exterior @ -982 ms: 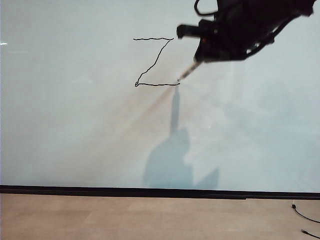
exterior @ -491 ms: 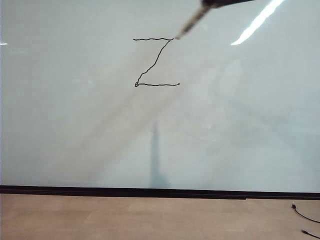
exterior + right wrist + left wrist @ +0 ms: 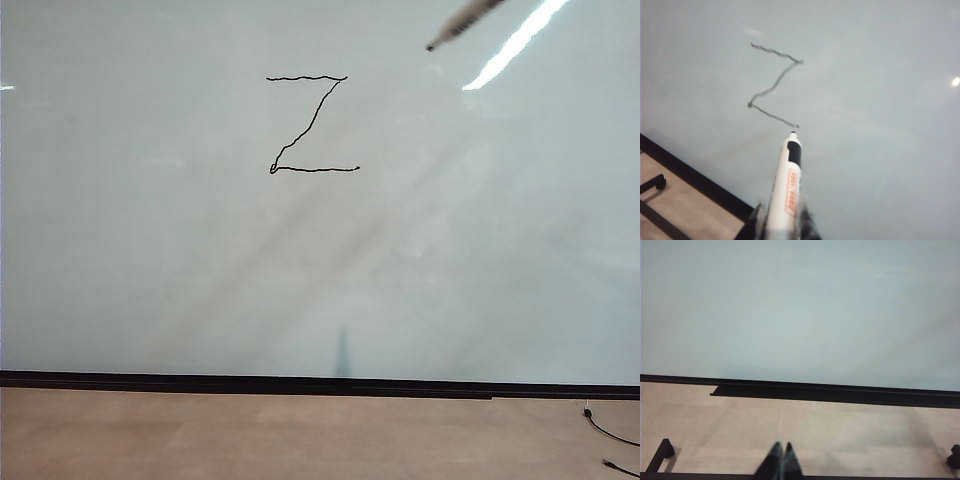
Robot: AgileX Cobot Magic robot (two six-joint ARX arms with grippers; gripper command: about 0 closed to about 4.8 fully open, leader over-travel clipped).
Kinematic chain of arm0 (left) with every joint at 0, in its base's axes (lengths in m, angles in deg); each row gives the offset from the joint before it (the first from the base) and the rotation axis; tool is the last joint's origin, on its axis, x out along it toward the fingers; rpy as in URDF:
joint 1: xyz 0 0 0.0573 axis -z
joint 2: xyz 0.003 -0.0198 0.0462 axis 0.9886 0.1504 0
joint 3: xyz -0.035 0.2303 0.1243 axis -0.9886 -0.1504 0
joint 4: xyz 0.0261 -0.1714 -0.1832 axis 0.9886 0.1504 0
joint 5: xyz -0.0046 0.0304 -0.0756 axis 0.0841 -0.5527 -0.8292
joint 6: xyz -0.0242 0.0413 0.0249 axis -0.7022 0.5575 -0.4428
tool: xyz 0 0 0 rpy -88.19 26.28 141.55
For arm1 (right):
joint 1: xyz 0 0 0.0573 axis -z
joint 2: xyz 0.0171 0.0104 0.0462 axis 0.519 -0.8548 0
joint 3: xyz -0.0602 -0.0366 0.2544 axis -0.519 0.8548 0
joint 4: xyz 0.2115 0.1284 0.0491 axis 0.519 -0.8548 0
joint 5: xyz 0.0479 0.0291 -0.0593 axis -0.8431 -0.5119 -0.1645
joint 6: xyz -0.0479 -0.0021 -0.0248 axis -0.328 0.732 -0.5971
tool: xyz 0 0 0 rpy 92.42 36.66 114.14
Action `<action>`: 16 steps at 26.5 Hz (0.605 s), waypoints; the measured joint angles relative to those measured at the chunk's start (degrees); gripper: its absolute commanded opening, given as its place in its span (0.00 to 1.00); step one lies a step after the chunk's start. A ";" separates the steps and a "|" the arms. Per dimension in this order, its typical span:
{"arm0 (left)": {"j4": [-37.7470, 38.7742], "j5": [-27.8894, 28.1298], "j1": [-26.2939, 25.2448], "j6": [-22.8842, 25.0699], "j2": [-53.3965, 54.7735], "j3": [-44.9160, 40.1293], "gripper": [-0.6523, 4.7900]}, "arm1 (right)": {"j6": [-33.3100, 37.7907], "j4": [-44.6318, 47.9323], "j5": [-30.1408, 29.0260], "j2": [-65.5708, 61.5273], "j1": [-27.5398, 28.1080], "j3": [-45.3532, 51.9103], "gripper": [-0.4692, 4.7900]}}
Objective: Pick up the pen on the shelf to the right of the whiteboard and write the letter Z.
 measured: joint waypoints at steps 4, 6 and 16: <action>0.00 0.00 0.00 -0.02 0.00 0.00 0.11 | -0.87 -1.99 0.31 6.75 0.00 3.98 0.08; 0.00 0.00 0.00 -0.02 0.00 0.00 0.11 | -1.60 -3.21 0.31 9.60 -0.02 5.70 0.08; 0.00 0.00 0.00 0.00 -0.02 0.00 0.11 | -1.68 -4.68 0.63 22.45 -0.09 14.75 0.08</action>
